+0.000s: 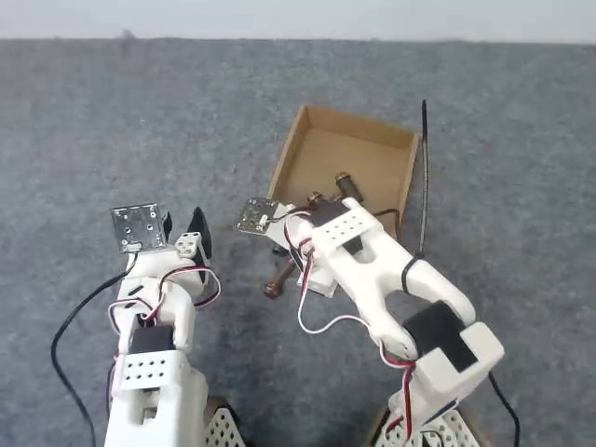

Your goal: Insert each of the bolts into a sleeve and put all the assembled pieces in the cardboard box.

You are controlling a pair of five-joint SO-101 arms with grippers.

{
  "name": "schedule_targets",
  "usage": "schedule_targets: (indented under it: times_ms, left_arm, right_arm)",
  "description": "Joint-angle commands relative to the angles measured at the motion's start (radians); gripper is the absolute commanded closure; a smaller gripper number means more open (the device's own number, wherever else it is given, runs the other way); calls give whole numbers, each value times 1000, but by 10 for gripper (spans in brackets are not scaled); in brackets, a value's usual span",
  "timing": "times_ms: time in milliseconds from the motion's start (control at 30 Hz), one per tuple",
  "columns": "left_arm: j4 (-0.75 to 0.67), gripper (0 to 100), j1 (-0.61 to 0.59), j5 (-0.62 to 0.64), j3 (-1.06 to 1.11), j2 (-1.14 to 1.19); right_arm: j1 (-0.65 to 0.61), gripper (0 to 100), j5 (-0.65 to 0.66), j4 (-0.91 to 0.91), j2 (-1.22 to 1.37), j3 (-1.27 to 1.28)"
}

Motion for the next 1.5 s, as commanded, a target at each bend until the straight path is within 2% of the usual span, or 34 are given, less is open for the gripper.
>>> schedule_targets:
  times_ms: [0, 167, 300, 367, 467, 600, 700, 867, 1033, 1167, 1267, 1467]
  left_arm:
    - [-26, 841, -3, 8, -51, 3]
    - [-26, 841, -3, 8, -51, 3]
    - [-26, 841, -3, 6, -51, 3]
    - [-26, 841, -3, 6, -51, 3]
    - [-26, 841, -3, 6, -51, 5]
    - [-26, 841, -3, 6, -51, 8]
    - [-26, 841, -3, 6, -51, 8]
    - [-26, 841, -3, 6, -51, 8]
    - [-8, 841, 2, 6, -51, 3]
    - [138, 841, 8, 11, -120, 3]
    - [261, 841, 51, 11, -191, 3]
    - [551, 841, 293, 12, -312, 11]
  right_arm:
    - [16, 843, 41, -87, -44, 26]
    - [16, 857, 41, -90, -44, 31]
    - [16, 997, 41, -94, -44, 35]
    - [16, 979, 37, -88, -44, 43]
    - [13, 991, -60, -77, -62, 64]
    - [19, 993, -189, 25, -163, 66]
    - [99, 993, -278, 39, -280, 109]
    - [298, 993, -377, -45, -426, 273]
    - [495, 993, -414, -143, -521, 453]
    - [641, 993, -413, -228, -538, 502]
    - [670, 993, -414, -263, -536, 503]
    - [671, 993, -414, -277, -455, 466]
